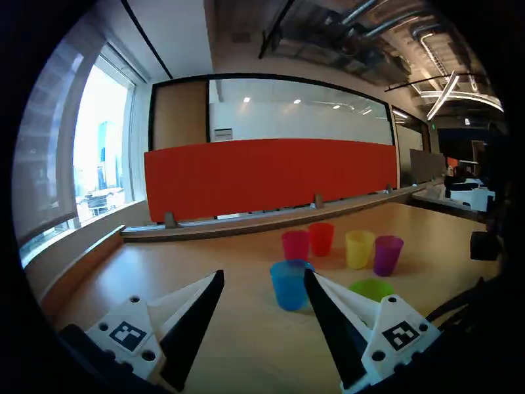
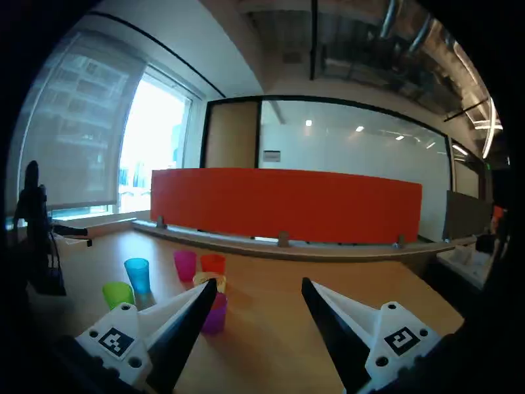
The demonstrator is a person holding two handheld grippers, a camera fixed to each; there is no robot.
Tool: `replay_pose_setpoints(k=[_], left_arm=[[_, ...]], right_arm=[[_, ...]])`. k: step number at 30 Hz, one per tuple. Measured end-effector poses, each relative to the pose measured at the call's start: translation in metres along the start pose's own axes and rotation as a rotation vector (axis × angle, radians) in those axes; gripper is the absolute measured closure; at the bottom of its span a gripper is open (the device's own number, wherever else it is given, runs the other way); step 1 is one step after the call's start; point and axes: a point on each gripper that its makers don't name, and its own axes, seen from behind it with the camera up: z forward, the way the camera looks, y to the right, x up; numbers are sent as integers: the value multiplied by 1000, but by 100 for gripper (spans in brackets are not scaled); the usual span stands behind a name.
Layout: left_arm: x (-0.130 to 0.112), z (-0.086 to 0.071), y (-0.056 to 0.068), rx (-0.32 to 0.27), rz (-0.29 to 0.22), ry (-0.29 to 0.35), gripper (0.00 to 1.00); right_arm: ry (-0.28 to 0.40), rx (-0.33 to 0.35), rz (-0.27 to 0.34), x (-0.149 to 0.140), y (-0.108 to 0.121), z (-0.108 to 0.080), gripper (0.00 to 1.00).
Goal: Pour water
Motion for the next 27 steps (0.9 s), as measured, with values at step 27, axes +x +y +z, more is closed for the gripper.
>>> replay_pose_setpoints(k=[27], left_arm=[[-30, 58, 29, -241, 128, -204, 10]], right_arm=[[-141, 417, -134, -12, -125, 22, 0]])
